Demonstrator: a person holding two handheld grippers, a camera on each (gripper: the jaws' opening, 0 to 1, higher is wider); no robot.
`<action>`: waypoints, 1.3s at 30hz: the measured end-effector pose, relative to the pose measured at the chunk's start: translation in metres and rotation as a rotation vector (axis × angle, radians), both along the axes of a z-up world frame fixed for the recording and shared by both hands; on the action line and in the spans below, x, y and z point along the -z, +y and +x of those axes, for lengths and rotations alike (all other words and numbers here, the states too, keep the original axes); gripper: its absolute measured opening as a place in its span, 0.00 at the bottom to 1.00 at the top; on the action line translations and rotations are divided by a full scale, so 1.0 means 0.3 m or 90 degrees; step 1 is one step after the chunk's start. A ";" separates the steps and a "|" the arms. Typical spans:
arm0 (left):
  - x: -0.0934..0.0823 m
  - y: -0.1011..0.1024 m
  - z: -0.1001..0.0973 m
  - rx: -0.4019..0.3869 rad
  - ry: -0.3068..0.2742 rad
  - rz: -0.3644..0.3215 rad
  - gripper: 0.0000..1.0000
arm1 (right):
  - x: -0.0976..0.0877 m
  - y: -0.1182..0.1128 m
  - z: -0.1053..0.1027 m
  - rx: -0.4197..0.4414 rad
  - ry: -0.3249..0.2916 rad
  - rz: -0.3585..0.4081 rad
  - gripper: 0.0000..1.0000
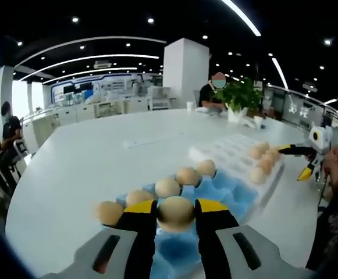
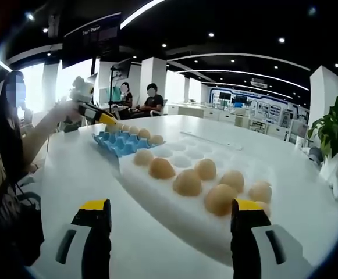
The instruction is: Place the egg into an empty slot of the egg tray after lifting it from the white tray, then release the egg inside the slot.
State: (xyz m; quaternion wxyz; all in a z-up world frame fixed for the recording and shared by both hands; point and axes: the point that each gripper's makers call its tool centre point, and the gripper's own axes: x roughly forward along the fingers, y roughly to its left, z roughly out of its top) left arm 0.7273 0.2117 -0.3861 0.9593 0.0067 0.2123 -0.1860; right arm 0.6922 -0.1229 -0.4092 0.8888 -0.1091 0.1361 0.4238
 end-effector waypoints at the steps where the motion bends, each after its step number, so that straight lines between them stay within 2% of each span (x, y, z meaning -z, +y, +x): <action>1: 0.003 0.002 0.002 -0.001 0.001 0.002 0.26 | -0.006 -0.004 -0.002 0.000 0.000 0.000 0.89; 8: 0.032 0.005 0.011 -0.005 0.015 0.021 0.26 | -0.069 -0.064 -0.001 0.003 -0.016 -0.001 0.89; 11: 0.046 0.004 0.019 -0.006 0.023 0.038 0.26 | -0.075 -0.091 -0.003 0.008 -0.020 -0.007 0.89; 21: 0.090 0.006 0.028 -0.010 0.047 0.052 0.26 | -0.110 -0.145 -0.014 0.015 -0.028 -0.005 0.89; 31: 0.090 0.007 0.025 -0.007 0.052 0.069 0.25 | -0.103 -0.167 -0.011 0.024 -0.022 -0.002 0.89; 33: 0.063 0.004 0.029 -0.010 0.039 0.045 0.26 | -0.103 -0.167 -0.012 0.025 -0.021 0.000 0.89; 37: 0.024 -0.002 0.033 -0.007 0.019 0.047 0.28 | -0.098 -0.163 -0.014 0.021 -0.018 -0.002 0.89; 39: 0.014 -0.032 0.018 0.000 0.015 0.049 0.29 | -0.098 -0.162 -0.015 0.021 -0.018 -0.001 0.89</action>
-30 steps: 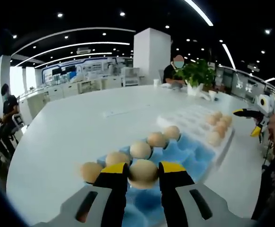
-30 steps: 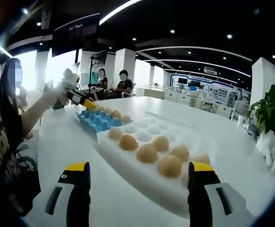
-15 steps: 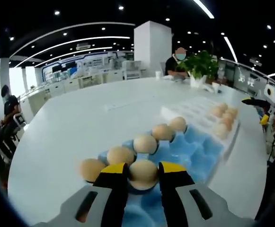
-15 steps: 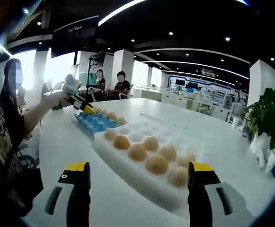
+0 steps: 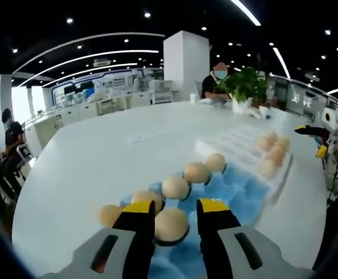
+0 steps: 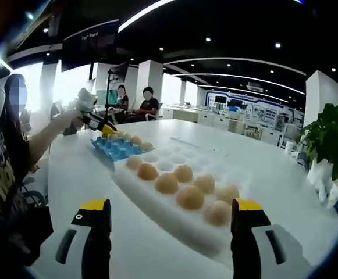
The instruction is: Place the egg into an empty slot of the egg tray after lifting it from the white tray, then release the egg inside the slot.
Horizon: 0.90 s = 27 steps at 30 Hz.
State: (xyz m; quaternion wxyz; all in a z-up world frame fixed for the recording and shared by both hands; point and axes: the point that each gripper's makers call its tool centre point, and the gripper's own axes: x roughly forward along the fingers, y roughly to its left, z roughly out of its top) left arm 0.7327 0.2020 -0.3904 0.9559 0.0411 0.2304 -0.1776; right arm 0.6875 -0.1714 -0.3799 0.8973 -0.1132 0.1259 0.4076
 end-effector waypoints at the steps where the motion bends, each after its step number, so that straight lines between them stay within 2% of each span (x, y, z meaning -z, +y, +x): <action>1: -0.005 -0.005 0.008 0.005 -0.002 0.002 0.29 | 0.000 0.000 0.000 0.001 0.001 0.001 0.89; 10: -0.048 -0.101 -0.023 0.049 -0.025 0.001 0.29 | 0.009 0.003 -0.002 0.000 0.004 -0.003 0.89; 16: -0.051 -0.149 -0.012 0.081 -0.029 0.001 0.30 | 0.001 0.003 0.001 0.001 0.002 0.000 0.89; 19: -0.060 -0.197 -0.025 0.099 -0.033 -0.004 0.29 | 0.005 0.004 0.001 0.000 0.004 -0.002 0.89; 27: -0.072 -0.243 -0.010 0.130 -0.038 -0.006 0.30 | 0.017 0.007 0.005 0.002 0.007 -0.005 0.89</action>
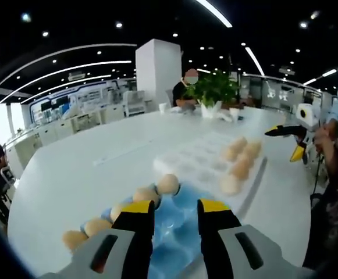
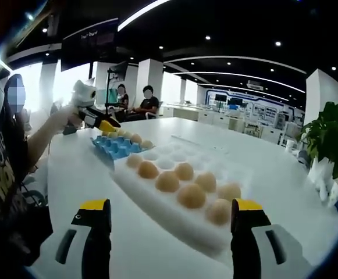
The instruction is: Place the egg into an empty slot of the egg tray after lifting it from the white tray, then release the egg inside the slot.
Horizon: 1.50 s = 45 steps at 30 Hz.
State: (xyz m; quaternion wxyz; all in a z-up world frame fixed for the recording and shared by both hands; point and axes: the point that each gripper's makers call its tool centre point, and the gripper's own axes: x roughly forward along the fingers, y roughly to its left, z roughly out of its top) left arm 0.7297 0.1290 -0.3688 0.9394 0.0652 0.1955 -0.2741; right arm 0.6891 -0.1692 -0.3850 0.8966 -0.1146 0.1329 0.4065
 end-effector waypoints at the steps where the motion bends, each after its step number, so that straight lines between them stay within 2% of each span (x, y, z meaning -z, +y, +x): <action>1: -0.004 -0.006 0.001 0.004 -0.002 -0.003 0.30 | 0.003 -0.002 0.003 0.002 0.000 -0.004 0.89; 9: -0.006 -0.074 -0.011 0.031 -0.002 -0.010 0.32 | 0.004 -0.009 0.023 0.009 -0.010 -0.023 0.89; 15: -0.009 -0.133 -0.015 0.059 -0.002 -0.011 0.32 | 0.040 0.017 0.017 0.001 0.000 -0.034 0.89; 21: -0.014 -0.200 -0.022 0.088 -0.003 -0.018 0.33 | 0.028 0.012 0.022 0.007 -0.002 -0.025 0.89; 30: -0.005 -0.304 -0.017 0.128 0.001 -0.024 0.33 | 0.047 0.000 0.022 0.014 0.006 -0.020 0.89; 45: 0.010 -0.431 -0.013 0.173 0.009 -0.028 0.34 | 0.063 -0.011 0.016 0.020 0.014 -0.010 0.89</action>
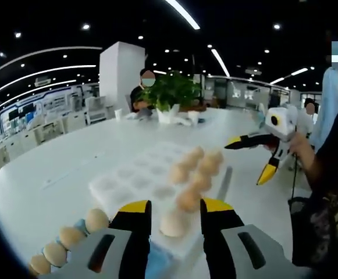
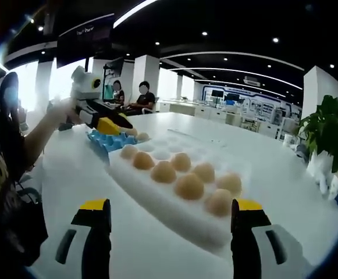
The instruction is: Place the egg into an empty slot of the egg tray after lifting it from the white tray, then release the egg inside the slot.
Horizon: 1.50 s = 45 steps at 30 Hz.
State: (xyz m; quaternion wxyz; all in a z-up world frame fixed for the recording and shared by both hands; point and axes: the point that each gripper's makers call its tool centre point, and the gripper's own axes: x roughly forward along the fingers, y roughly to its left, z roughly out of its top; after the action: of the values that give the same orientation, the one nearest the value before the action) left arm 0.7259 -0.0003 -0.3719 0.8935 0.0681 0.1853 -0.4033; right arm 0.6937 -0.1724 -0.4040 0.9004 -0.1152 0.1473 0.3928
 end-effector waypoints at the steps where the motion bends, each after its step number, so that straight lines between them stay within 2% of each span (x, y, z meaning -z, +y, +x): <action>1: 0.001 -0.014 -0.001 0.005 0.002 -0.001 0.34 | 0.001 0.001 0.000 0.000 0.001 0.002 0.89; 26: 0.016 -0.145 0.044 0.050 0.018 -0.013 0.34 | 0.012 -0.012 0.000 0.003 0.007 0.017 0.89; 35: 0.021 -0.196 0.085 0.063 0.025 -0.008 0.34 | 0.018 -0.027 0.021 0.003 0.011 0.021 0.89; 45: 0.051 -0.249 0.125 0.076 0.039 0.000 0.35 | 0.017 -0.042 0.022 0.008 0.012 0.028 0.89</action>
State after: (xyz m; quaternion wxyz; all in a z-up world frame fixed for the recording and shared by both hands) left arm 0.7634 -0.0750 -0.3872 0.8617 0.0668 0.2086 -0.4576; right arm 0.7003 -0.1849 -0.4090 0.9038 -0.0907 0.1475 0.3915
